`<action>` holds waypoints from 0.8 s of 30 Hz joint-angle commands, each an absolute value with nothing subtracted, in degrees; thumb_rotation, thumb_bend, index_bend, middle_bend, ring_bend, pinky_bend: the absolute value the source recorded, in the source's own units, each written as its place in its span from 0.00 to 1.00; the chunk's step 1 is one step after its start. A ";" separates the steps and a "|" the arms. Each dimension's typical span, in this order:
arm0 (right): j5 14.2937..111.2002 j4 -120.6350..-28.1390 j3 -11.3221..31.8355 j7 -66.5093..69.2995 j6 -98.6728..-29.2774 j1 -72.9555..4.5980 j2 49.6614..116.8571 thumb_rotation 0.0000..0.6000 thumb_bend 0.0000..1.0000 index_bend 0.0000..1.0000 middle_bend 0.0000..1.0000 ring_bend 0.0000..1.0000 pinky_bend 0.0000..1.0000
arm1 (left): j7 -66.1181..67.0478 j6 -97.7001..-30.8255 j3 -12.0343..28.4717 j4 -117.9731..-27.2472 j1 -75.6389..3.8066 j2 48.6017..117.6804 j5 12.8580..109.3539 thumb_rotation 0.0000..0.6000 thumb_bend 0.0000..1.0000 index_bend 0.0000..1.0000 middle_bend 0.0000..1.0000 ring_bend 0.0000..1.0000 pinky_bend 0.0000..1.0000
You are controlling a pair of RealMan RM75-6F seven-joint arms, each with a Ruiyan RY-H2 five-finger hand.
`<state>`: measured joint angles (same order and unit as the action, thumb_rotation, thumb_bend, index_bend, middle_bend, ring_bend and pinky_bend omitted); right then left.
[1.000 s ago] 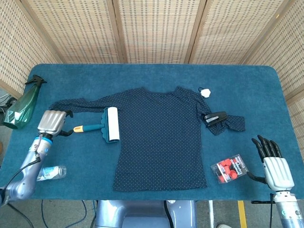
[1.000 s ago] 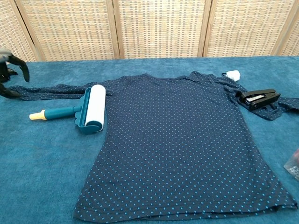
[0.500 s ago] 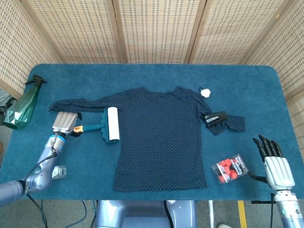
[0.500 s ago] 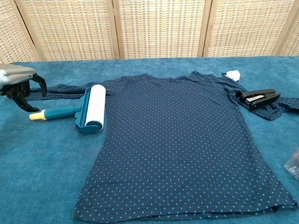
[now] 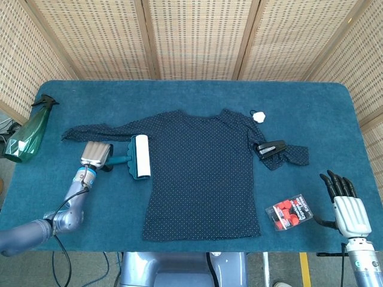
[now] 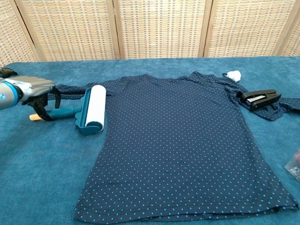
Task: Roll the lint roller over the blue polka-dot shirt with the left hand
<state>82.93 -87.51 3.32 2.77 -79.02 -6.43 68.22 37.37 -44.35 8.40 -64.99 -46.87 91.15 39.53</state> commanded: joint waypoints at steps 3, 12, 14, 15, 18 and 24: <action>82.59 -87.19 3.44 2.90 -78.79 -6.50 68.34 1.00 0.10 0.00 0.00 0.00 0.00 | 36.96 -43.49 7.90 -62.38 -47.85 92.93 39.48 1.00 0.29 0.46 0.95 0.81 0.75; 83.07 -86.94 3.53 3.33 -79.51 -6.38 68.42 1.00 0.10 0.00 0.00 0.00 0.00 | 36.19 -46.29 7.02 -62.11 -47.85 93.40 43.24 1.00 0.51 0.82 0.95 0.81 0.75; 83.07 -86.92 3.52 3.39 -79.47 -6.39 68.45 1.00 0.10 0.00 0.00 0.00 0.00 | 35.76 -47.37 6.89 -63.45 -47.71 92.30 45.12 1.00 0.51 0.83 0.95 0.81 0.75; 83.05 -86.93 3.52 3.40 -79.46 -6.39 68.44 1.00 0.10 0.00 0.00 0.00 0.00 | 35.68 -47.57 6.82 -63.84 -47.64 91.98 45.53 1.00 0.50 0.83 0.95 0.81 0.75; 83.12 -86.99 3.49 3.47 -79.57 -6.33 68.39 1.00 0.10 0.00 0.00 0.00 0.00 | 35.78 -48.43 6.56 -65.31 -47.59 90.67 47.11 1.00 0.47 0.84 0.95 0.81 0.74; 82.70 -87.08 3.64 3.76 -79.44 -6.28 68.14 1.00 0.10 0.00 0.00 0.00 0.00 | 35.28 -46.89 7.23 -71.07 -48.84 85.56 48.93 1.00 0.42 0.85 0.95 0.81 0.74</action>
